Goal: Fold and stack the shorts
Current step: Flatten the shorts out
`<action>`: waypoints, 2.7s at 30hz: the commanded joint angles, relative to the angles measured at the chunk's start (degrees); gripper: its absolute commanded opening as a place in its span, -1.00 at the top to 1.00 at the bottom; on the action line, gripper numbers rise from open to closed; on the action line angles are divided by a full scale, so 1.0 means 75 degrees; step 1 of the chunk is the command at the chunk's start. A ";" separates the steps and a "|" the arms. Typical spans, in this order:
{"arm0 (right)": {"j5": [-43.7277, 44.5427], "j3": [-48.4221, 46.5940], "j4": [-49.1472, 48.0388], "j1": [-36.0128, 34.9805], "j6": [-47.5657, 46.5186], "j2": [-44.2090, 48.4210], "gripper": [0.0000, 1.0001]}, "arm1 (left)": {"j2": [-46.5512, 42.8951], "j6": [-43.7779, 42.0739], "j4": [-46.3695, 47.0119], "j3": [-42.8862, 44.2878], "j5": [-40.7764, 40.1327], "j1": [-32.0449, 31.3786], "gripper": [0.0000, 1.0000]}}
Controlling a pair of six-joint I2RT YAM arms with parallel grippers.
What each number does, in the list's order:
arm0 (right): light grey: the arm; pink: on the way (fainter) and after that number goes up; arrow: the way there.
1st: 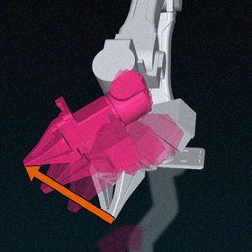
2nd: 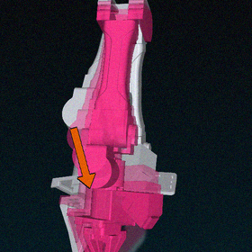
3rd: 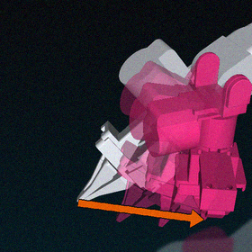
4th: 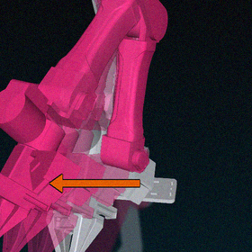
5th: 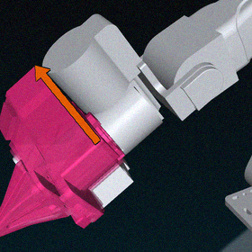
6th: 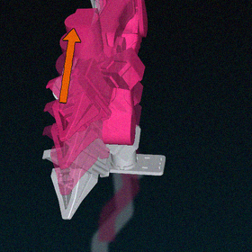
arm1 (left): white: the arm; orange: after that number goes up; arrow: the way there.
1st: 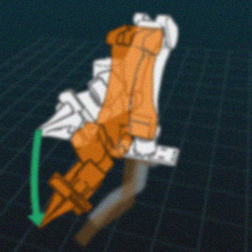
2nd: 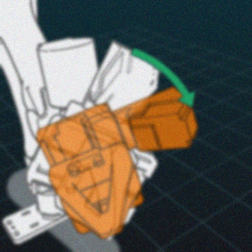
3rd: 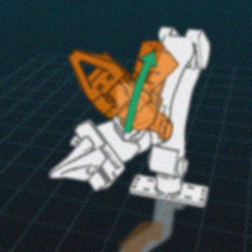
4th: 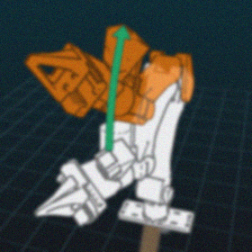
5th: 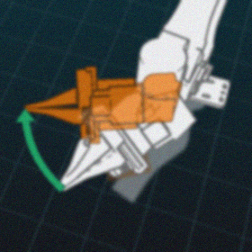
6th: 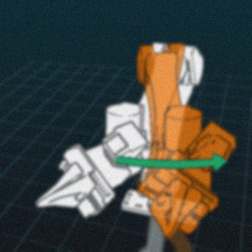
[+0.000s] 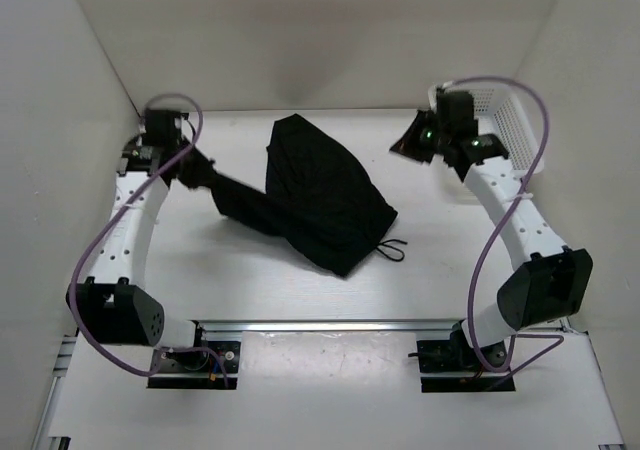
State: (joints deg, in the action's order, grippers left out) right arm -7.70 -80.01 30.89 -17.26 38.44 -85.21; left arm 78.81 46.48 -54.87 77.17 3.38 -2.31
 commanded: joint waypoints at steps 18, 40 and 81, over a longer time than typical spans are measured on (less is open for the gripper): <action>0.1285 0.1130 0.0218 -0.5268 -0.0719 -0.1549 -0.63 | -0.0500 -0.0408 -0.0863 0.1196 0.0018 -0.0302 0.79; 0.2434 0.0331 -0.0791 -0.3795 0.0525 -0.2352 1.00 | -0.1039 -0.0631 -0.1227 0.1136 -0.0052 -0.0302 0.79; 0.4579 -0.1263 0.0521 -0.4300 -0.2486 -0.2130 1.00 | -0.0887 -0.0701 -0.1403 0.1604 -0.0357 -0.0302 0.79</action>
State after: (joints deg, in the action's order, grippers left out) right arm 24.05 -89.56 35.59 -57.60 23.35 -113.86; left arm 72.01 42.24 -65.89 85.58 0.84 -4.36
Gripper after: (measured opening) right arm 0.033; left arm 0.109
